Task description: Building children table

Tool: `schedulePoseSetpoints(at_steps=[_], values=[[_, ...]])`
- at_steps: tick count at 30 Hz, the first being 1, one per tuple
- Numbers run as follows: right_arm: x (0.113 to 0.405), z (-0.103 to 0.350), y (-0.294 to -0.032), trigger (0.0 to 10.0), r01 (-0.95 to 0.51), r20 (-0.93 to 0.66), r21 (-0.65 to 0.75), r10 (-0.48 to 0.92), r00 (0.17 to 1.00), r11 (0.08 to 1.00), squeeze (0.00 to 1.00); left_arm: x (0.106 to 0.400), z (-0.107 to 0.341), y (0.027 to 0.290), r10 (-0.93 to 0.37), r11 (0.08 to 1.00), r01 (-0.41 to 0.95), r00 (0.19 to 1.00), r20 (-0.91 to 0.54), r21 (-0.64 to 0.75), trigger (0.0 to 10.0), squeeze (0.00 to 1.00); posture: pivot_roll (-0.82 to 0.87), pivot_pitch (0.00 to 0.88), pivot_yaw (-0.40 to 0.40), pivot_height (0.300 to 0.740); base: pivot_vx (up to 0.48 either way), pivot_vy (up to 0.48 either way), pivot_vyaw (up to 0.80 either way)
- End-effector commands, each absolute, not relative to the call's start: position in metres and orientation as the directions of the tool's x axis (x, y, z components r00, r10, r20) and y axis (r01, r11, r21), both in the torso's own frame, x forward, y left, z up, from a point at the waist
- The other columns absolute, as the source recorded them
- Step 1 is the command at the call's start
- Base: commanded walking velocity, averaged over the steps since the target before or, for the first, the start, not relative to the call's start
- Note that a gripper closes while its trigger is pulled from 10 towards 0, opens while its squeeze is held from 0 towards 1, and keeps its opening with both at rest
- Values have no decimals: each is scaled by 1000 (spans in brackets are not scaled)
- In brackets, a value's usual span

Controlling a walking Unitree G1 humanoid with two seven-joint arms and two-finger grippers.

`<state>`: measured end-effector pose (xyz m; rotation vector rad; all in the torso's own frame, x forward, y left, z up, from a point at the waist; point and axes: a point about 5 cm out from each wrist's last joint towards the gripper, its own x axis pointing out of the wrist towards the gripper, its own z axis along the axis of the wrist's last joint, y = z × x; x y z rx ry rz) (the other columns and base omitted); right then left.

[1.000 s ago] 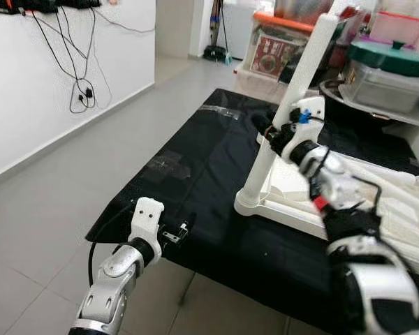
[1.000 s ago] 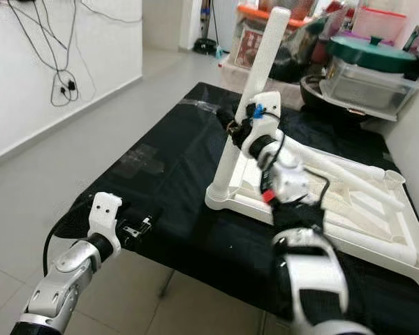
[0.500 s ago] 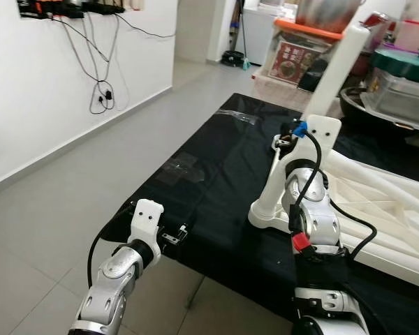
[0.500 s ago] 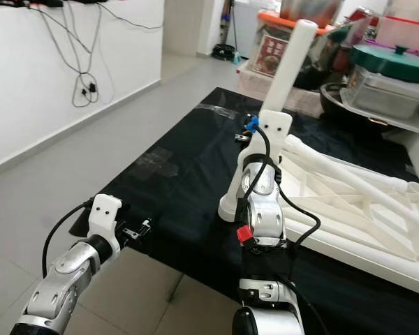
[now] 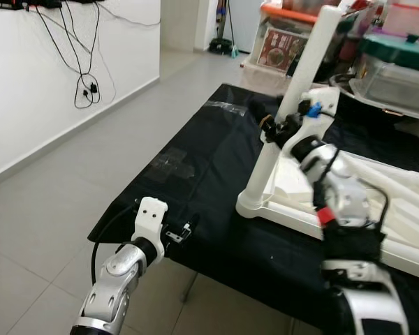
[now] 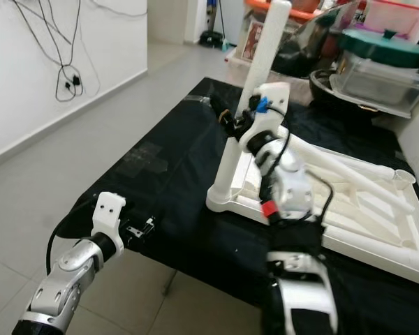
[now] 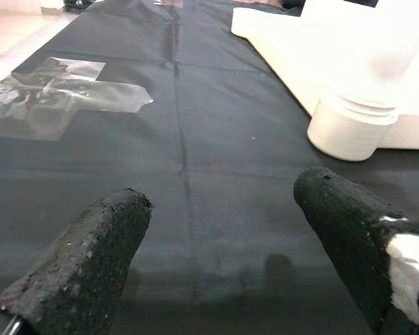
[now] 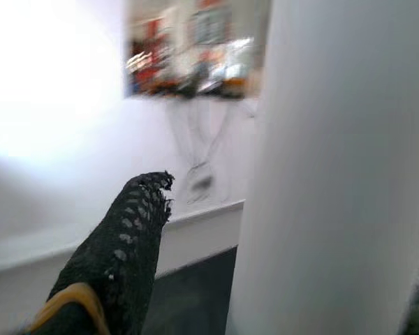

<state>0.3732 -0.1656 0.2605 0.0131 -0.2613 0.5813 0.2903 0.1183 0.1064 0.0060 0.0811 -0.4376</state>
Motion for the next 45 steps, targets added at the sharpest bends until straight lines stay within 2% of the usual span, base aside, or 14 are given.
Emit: schedulePoseSetpoints(at_steps=[1, 5, 6, 9, 10, 17, 24, 25, 28, 39, 40, 43, 44, 45], values=[[376, 249, -156, 10000, -631, 186, -70, 631, 753, 773, 0, 292, 105, 117, -424, 905, 425, 901, -92, -13, 10000, 0, 14, 0, -154, 740, 0, 0, 0], [389, 240, -170, 10000, -599, 101, -83, 605, 790, 796, 0, 292, 105, 116, -425, 905, 426, 901, -91, -9, 10000, 0, 26, 0, -164, 740, 0, 0, 0], [392, 240, -171, 2824, -591, 96, -80, 596, 797, 803, 0, 292, 105, 118, -420, 907, 421, 903, -89, -7, 10000, 0, 30, 0, -167, 740, 0, 0, 0], [393, 240, -171, 2824, -597, 97, -80, 603, 792, 798, 0, 292, 105, 119, -416, 909, 417, 905, -88, -7, 10000, 0, 30, 0, -167, 740, 0, 0, 0], [393, 240, -171, 0, -607, 104, -81, 612, 784, 791, 0, 291, 105, 119, -414, 910, 415, 906, -88, -6, 10000, 0, 32, 0, -168, 740, 0, 0, 0], [387, 238, -175, 0, -664, 106, -111, 673, 732, 739, 0, 288, 104, 119, -423, 906, 424, 902, -94, -7, 10000, 0, 20, 0, -157, 740, 0, 0, 0], [398, 235, -189, 0, -406, 81, -163, 422, 903, 899, 0, 288, 103, 118, -437, 899, 438, 895, -92, -7, 10000, 0, 9, 0, -153, 740, 0, 0, 0], [398, 221, -202, 0, -2, 82, -62, 7, 997, 998, 0, 287, 104, 115, -451, 892, 452, 888, -89, -11, 10000, 0, 14, 0, -151, 740, 0, 0, 0], [382, 202, -195, 0, 214, 68, 14, -214, 974, 977, 0, 284, 103, 113, -462, 886, 463, 882, -94, -12, 10000, 0, 16, 0, -147, 740, 0, 0, 0], [362, 194, -141, 0, 114, 51, 44, -116, 992, 993, 0, 282, 103, 114, -481, 876, 482, 871, -99, -15, 10000, 0, 15, 0, -148, 740, 0, 0, 0], [363, 199, -135, 9451, 89, 47, 27, -90, 995, 996, 0, 282, 102, 113, -482, 876, 483, 871, -99, -17, 10000, 0, 9, 0, -154, 740, 0, 0, 0], [367, 211, -132, 10000, 50, 63, -2, -50, 997, 999, 0, 282, 102, 110, -485, 874, 485, 869, -97, -24, 10000, 0, 10, 0, -154, 740, 0, 0, 0], [370, 219, -137, 10000, 52, 87, -6, -51, 995, 999, 718, 281, 101, 109, -487, 873, 487, 868, -96, -27, 10000, 0, 10, 0, -153, 740, 0, 0, 0], [370, 219, -137, 10000, 52, 87, -6, -51, 995, 999, 718, 281, 101, 109, -487, 873, 487, 868, -96, -27, 10000, 0, 10, 0, -153, 740, 0, 0, 0]])
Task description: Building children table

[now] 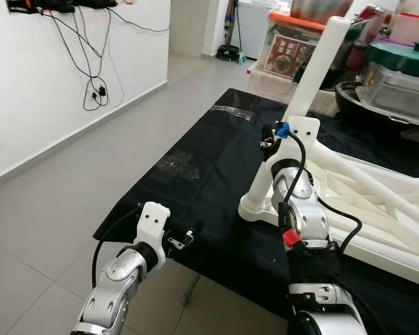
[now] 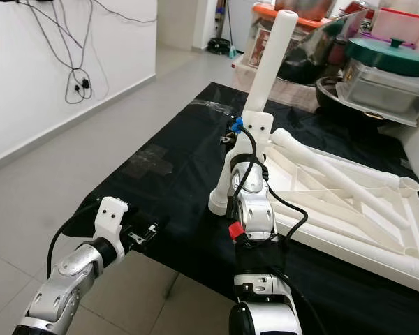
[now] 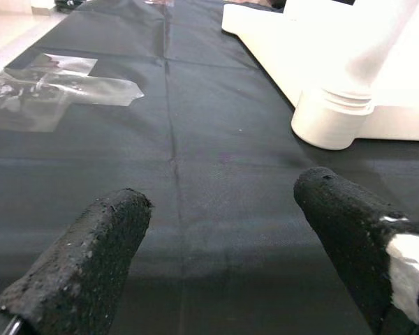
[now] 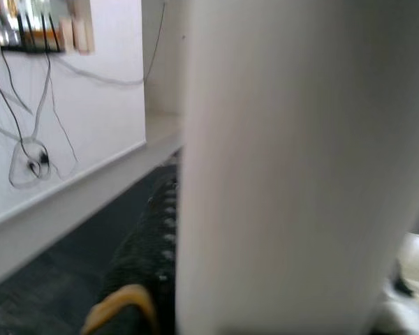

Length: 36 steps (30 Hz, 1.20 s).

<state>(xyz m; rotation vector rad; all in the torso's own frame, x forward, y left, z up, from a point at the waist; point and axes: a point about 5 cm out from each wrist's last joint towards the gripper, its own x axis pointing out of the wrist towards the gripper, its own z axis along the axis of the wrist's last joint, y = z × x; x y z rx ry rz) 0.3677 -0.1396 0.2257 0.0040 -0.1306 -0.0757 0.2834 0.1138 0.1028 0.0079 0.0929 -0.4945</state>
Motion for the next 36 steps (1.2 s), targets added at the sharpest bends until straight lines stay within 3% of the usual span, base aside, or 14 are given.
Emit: schedulePoseSetpoints(at_steps=[1, 6, 7, 11, 13, 17, 23, 24, 26, 27, 28, 32, 33, 36], values=[[371, 224, -142, 10000, 55, 104, -6, -54, 993, 998, 1000, 281, 101, 108, -489, 872, 489, 867, -96, -29, 10000, 0, 10, 0, -153, 740, 0, 0, 0], [377, 236, -150, 10000, -31, 143, -12, 32, 989, 999, 1000, 281, 102, 110, -491, 871, 491, 866, -97, -27, 10000, 0, 14, 0, -151, 740, 0, 0, 0], [380, 243, -149, 10000, -144, 163, -4, 143, 976, 990, 0, 282, 102, 111, -492, 870, 492, 865, -98, -25, 10000, 0, 17, 0, -148, 740, 0, 0, 0], [381, 265, -154, 10000, -459, 240, -49, 456, 857, 887, 0, 284, 103, 111, -499, 866, 500, 861, -98, -18, 10000, 0, 13, 0, -147, 740, 0, 0, 0], [381, 265, -154, 10000, -459, 240, -49, 456, 857, 887, 0, 284, 103, 111, -499, 866, 500, 861, -98, -18, 10000, 0, 13, 0, -147, 740, 0, 0, 0], [382, 249, -157, 10000, -579, 127, -125, 591, 796, 806, 0, 285, 104, 109, -501, 865, 502, 860, -93, -15, 10000, 0, 30, 0, -153, 740, 0, 0, 0], [383, 229, -159, 10000, -674, 26, -38, 675, 738, 738, 0, 284, 104, 112, -497, 867, 498, 863, -94, -10, 10000, 0, 41, 0, -156, 740, 0, 0, 0], [382, 228, -157, 8784, -699, 25, -32, 700, 714, 714, 0, 283, 104, 113, -496, 867, 498, 863, -95, -9, 10000, 0, 43, 0, -156, 740, 0, 0, 0], [381, 227, -154, 980, -738, 26, -29, 738, 674, 674, 0, 283, 104, 113, -496, 867, 498, 863, -95, -8, 10000, 0, 43, 0, -156, 740, 0, 0, 0], [381, 227, -154, 980, -738, 26, -29, 738, 674, 674, 0, 283, 104, 113, -496, 867, 498, 863, -95, -8, 10000, 0, 43, 0, -156, 740, 0, 0, 0], [381, 227, -154, 0, -748, 29, -35, 749, 662, 663, 0, 284, 104, 113, -496, 867, 498, 863, -95, -6, 10000, 0, 42, 0, -154, 740, 0, 0, 0], [382, 228, -155, 0, -755, 40, -40, 756, 654, 655, 0, 284, 105, 113, -496, 867, 498, 863, -96, -2, 10000, 0, 42, 0, -155, 740, 0, 0, 0], [384, 230, -158, 0, -734, 54, -44, 735, 676, 678, 0, 284, 104, 113, -497, 867, 499, 862, -96, -3, 10000, 0, 42, 0, -156, 740, 0, 0, 0], [398, 233, -176, 0, -493, 42, -41, 494, 868, 869, 0, 282, 103, 113, -497, 867, 499, 862, -99, -4, 10000, 0, 40, 0, -160, 740, 0, 0, 0]])
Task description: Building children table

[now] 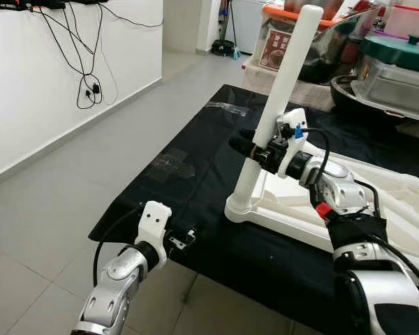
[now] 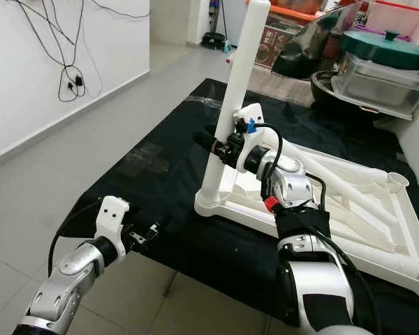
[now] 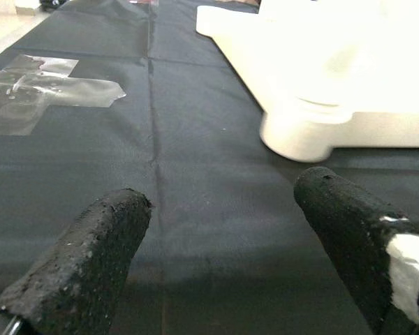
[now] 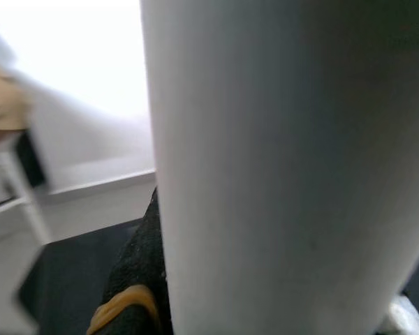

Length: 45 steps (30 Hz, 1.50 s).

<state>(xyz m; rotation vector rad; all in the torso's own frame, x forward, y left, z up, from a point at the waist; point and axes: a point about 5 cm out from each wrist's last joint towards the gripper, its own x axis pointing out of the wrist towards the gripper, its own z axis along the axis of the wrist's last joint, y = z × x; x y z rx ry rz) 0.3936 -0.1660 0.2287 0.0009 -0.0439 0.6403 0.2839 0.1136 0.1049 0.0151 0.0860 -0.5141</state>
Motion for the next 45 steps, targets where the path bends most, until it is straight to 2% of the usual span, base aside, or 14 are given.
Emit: schedulePoseSetpoints(at_steps=[1, 4, 5, 9, 21, 22, 27, 28, 31, 32, 35, 37, 41, 45], values=[[402, 234, -185, 0, -357, 46, -10, 357, 933, 934, 0, 282, 104, 113, -493, 869, 494, 865, -95, -9, 10000, 0, 39, 0, -160, 740, 0, 0, 0], [404, 230, -208, 0, -32, 46, 67, 28, 999, 997, 0, 281, 103, 113, -487, 873, 488, 868, -92, -15, 10000, 0, 37, 0, -161, 740, 0, 0, 0], [404, 230, -208, 0, -32, 46, 67, 28, 999, 997, 0, 281, 103, 113, -487, 873, 488, 868, -92, -15, 10000, 0, 37, 0, -161, 740, 0, 0, 0], [384, 181, -217, 0, 309, -61, 133, -303, 951, 942, 0, 279, 102, 110, -494, 869, 495, 864, -98, -19, 10000, 0, 32, 0, -156, 740, 0, 0, 0], [369, 184, -171, 0, 371, -28, 103, -370, 929, 923, 0, 281, 104, 112, -493, 870, 492, 865, -93, -27, 10000, 0, 17, 0, -148, 740, 0, 0, 0], [372, 189, -167, 10000, 320, -18, 96, -320, 947, 943, 0, 281, 104, 111, -493, 870, 493, 865, -93, -29, 10000, 0, 17, 0, -148, 740, 0, 0, 0], [377, 202, -167, 10000, 268, 39, 115, -273, 961, 957, 0, 281, 103, 111, -494, 869, 494, 864, -95, -29, 10000, 0, 14, 0, -147, 740, 0, 0, 0], [378, 207, -171, 10000, 251, 62, 133, -261, 963, 959, 1000, 281, 103, 111, -494, 869, 494, 864, -96, -29, 10000, 0, 18, 0, -148, 740, 0, 0, 0], [380, 214, -172, 10000, 194, 91, 153, -209, 974, 969, 1000, 281, 104, 111, -493, 870, 492, 865, -95, -28, 10000, 0, 23, 0, -149, 740, 0, 0, 0], [385, 223, -167, 10000, 46, 122, 169, -68, 990, 984, 0, 282, 104, 112, -491, 871, 491, 866, -95, -27, 10000, 0, 24, 0, -150, 740, 0, 0, 0], [385, 252, -157, 10000, -276, 233, 123, 242, 942, 953, 0, 282, 105, 114, -488, 872, 488, 868, -94, -26, 10000, 0, 21, 0, -146, 740, 0, 0, 0], [385, 252, -157, 10000, -276, 233, 123, 242, 942, 953, 0, 282, 105, 114, -488, 872, 488, 868, -94, -26, 10000, 0, 21, 0, -146, 740, 0, 0, 0], [386, 271, -162, 10000, -492, 224, -132, 509, 831, 861, 0, 281, 104, 113, -490, 871, 490, 866, -97, -24, 10000, 0, 29, 0, -155, 740, 0, 0, 0], [389, 269, -167, 10000, -537, 155, -209, 570, 807, 817, 0, 282, 105, 113, -488, 872, 488, 868, -93, -23, 10000, 0, 33, 0, -158, 740, 0, 0, 0]])
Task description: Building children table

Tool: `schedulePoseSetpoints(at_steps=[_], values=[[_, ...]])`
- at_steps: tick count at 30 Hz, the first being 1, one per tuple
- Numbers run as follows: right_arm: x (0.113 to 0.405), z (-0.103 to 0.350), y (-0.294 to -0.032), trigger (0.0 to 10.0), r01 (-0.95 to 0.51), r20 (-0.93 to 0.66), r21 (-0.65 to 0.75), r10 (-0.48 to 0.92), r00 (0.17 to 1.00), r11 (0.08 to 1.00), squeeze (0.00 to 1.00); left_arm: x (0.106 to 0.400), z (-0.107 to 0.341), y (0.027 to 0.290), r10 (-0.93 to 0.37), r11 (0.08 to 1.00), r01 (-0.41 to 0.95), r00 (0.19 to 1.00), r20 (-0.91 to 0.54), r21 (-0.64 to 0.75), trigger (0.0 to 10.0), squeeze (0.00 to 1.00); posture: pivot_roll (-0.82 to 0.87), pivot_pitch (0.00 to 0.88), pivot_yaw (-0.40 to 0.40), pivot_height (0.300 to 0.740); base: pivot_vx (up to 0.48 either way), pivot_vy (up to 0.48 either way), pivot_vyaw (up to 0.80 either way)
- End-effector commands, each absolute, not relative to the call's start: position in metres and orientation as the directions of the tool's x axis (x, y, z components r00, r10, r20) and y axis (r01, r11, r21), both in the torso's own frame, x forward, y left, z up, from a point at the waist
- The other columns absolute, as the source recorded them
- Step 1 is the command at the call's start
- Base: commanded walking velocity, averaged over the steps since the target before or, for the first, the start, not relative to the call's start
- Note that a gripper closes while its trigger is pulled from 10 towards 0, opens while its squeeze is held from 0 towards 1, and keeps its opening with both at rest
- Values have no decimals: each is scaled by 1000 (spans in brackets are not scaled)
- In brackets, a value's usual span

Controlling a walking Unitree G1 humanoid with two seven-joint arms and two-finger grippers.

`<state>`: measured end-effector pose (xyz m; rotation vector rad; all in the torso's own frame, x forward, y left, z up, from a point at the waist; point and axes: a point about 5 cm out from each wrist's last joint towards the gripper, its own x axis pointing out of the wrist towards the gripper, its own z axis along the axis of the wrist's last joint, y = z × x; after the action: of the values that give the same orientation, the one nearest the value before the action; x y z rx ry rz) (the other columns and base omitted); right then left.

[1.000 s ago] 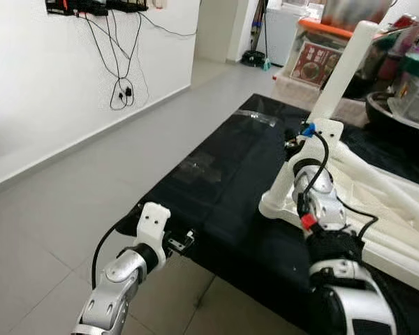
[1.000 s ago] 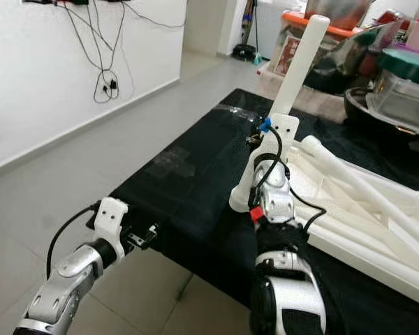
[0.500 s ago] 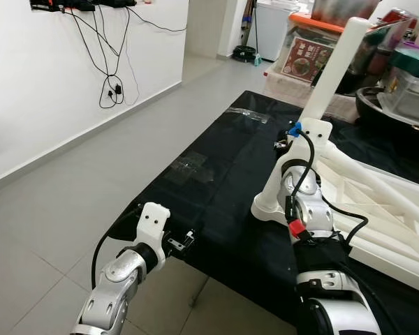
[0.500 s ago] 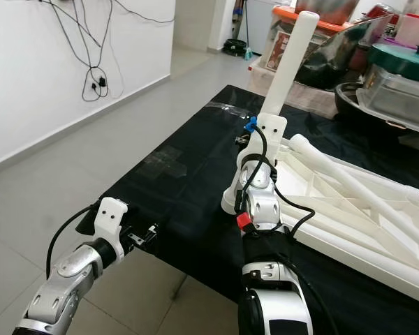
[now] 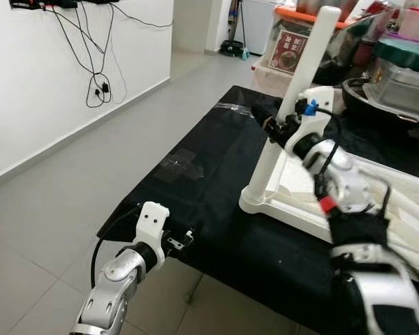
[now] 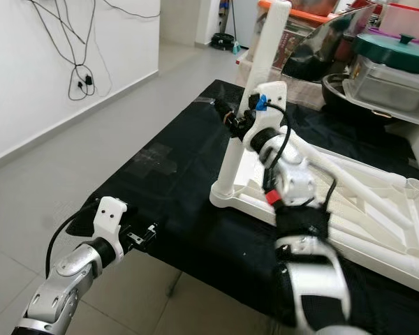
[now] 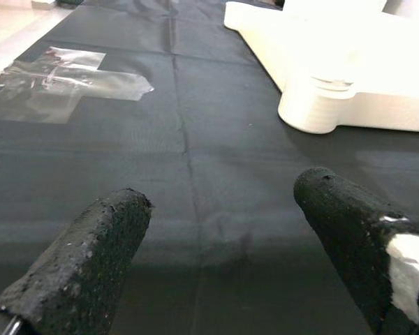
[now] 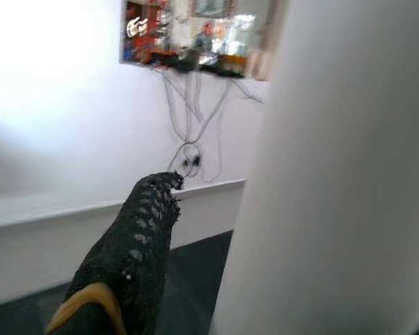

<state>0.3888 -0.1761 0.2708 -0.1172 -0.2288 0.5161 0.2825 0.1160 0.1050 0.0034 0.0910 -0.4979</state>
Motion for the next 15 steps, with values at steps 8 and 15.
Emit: schedulePoseSetpoints(at_steps=[8, 15], values=[[388, 259, -164, 1412, -648, 15, -307, 684, 729, 697, 0, 282, 105, 115, -483, 875, 484, 870, -93, -20, 10000, 0, 39, 0, -161, 740, 0, 0, 0], [388, 243, -170, 0, -669, -85, -316, 682, 727, 673, 0, 282, 104, 114, -485, 874, 485, 869, -98, -21, 10000, 0, 30, 0, -157, 740, 0, 0, 0]])
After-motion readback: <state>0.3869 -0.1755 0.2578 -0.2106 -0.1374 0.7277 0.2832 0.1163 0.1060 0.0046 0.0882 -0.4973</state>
